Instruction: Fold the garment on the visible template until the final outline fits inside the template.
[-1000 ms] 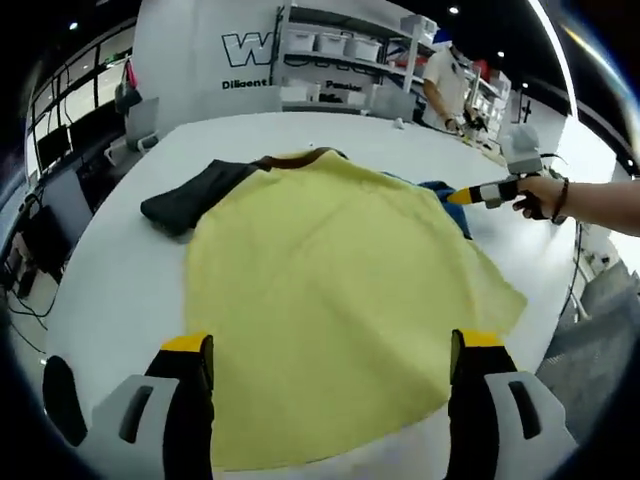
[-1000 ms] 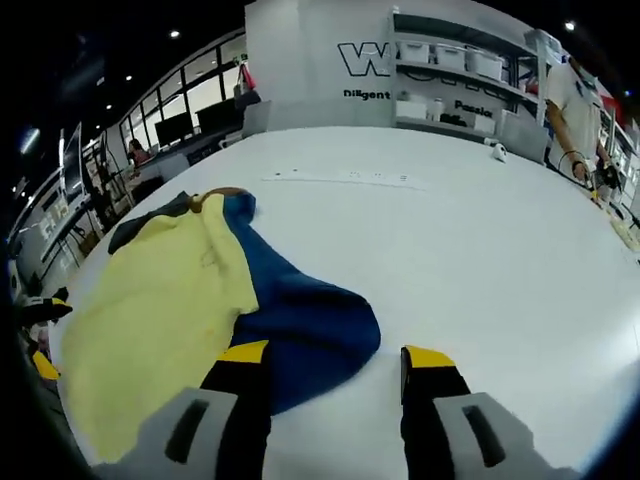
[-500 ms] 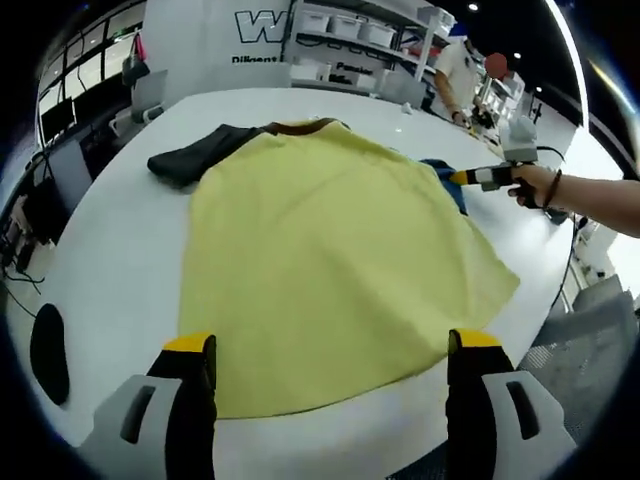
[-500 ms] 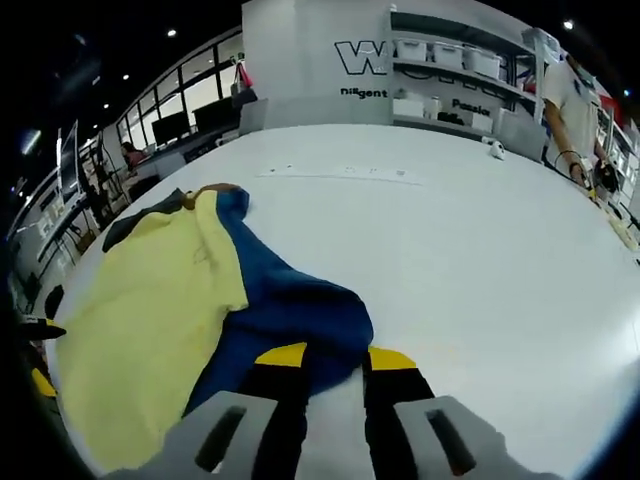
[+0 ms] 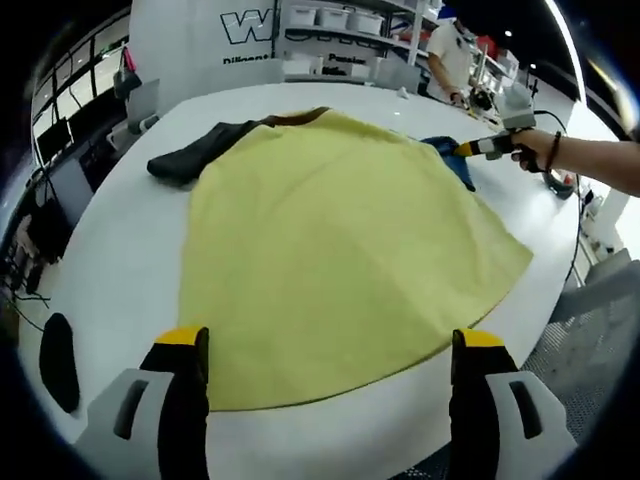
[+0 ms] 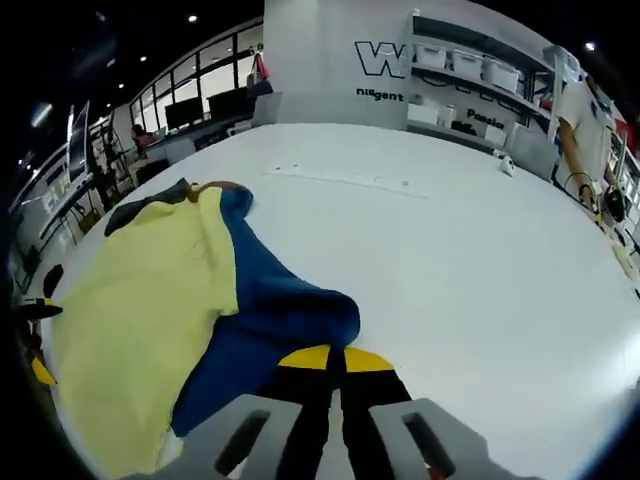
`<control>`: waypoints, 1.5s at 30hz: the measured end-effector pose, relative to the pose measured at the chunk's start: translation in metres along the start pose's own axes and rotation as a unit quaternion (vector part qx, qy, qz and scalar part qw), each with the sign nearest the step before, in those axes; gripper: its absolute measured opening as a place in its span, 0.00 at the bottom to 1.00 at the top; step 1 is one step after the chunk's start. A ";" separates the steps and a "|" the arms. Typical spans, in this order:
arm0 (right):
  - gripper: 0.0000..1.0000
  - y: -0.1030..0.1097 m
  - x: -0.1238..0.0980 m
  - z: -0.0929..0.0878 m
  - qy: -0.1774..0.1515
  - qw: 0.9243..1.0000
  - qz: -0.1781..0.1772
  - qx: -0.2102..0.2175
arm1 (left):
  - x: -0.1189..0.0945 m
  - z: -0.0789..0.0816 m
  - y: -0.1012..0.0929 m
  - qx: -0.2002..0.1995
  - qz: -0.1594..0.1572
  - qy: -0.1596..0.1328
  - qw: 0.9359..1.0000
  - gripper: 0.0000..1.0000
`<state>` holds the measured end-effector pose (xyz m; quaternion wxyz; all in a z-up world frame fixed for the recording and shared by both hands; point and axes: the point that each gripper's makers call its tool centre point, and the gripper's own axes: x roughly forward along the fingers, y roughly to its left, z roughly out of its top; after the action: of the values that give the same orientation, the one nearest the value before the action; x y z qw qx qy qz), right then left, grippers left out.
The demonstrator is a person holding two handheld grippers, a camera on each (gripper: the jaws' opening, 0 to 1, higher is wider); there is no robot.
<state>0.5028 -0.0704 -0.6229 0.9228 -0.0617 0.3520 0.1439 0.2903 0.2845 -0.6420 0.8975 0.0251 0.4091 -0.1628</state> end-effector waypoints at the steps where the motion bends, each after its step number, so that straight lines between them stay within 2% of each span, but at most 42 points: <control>1: 0.00 -0.004 0.000 0.002 -0.003 1.000 -0.004 0.001 | 0.000 0.000 0.001 0.002 -0.001 0.001 1.000 0.99; 6: 0.00 -0.024 0.000 0.016 -0.015 1.000 -0.020 -0.004 | -0.002 0.003 0.002 -0.023 -0.009 -0.002 1.000 0.99; 8: 0.00 -0.034 -0.001 0.029 -0.030 0.999 -0.033 -0.007 | -0.003 0.005 0.002 -0.034 -0.011 -0.004 0.999 0.99; 11: 0.00 -0.045 -0.005 0.060 -0.075 0.996 -0.049 -0.012 | -0.004 0.005 0.002 -0.042 -0.014 -0.004 0.999 0.99; 12: 0.00 -0.046 -0.008 0.073 -0.092 0.994 -0.052 -0.028 | -0.004 0.005 0.001 -0.042 -0.014 -0.002 0.999 0.99; 14: 0.00 -0.046 -0.011 0.088 -0.102 0.991 -0.059 -0.062 | -0.004 0.004 0.001 -0.039 -0.015 -0.001 0.999 0.99; 15: 0.00 -0.042 -0.014 0.098 -0.114 0.987 -0.064 -0.089 | -0.004 0.004 0.001 -0.039 -0.015 -0.001 0.999 0.99; 17: 0.00 -0.030 -0.016 0.108 -0.130 0.982 -0.058 -0.126 | -0.004 0.004 0.000 -0.039 -0.016 0.000 0.999 0.99; 19: 0.00 -0.021 -0.016 0.104 -0.119 0.979 -0.056 -0.157 | -0.004 0.004 0.001 -0.038 -0.014 0.001 0.999 0.99; 23: 0.00 -0.008 -0.014 0.091 -0.110 0.981 -0.038 -0.154 | -0.004 0.004 0.000 -0.037 -0.013 0.001 0.999 0.99; 25: 0.00 0.002 -0.014 0.081 -0.105 0.984 -0.018 -0.143 | -0.004 0.004 0.000 -0.041 -0.014 -0.001 0.999 0.99; 27: 0.00 0.013 -0.015 0.071 -0.100 0.984 0.000 -0.150 | -0.004 0.005 0.000 -0.044 -0.015 -0.002 0.999 0.99; 30: 0.00 0.035 -0.015 0.058 -0.094 0.985 0.045 -0.137 | -0.004 0.005 0.000 -0.043 -0.016 -0.002 0.999 0.99; 31: 0.00 0.049 -0.016 0.050 -0.090 0.984 0.070 -0.137 | -0.004 0.005 0.000 -0.042 -0.016 -0.002 0.999 0.99; 36: 0.00 0.093 -0.018 0.028 -0.070 0.976 0.134 -0.158 | -0.004 0.004 0.000 -0.036 -0.016 -0.001 0.999 0.99; 39: 0.00 0.119 -0.014 0.005 -0.034 0.968 0.167 -0.187 | -0.005 0.005 -0.001 -0.041 -0.019 -0.004 0.999 0.99; 41: 0.00 0.133 -0.012 -0.009 -0.014 0.962 0.195 -0.190 | -0.005 0.005 0.000 -0.044 -0.021 -0.007 0.999 0.99; 45: 0.00 0.135 -0.008 -0.015 -0.011 0.965 0.195 -0.175 | -0.005 0.005 0.000 -0.044 -0.021 -0.006 0.999 0.99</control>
<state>0.4458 0.0529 -0.6304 0.8554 -0.1512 0.3165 0.3812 0.2908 0.2847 -0.6349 0.8969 -0.0240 0.4105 -0.1630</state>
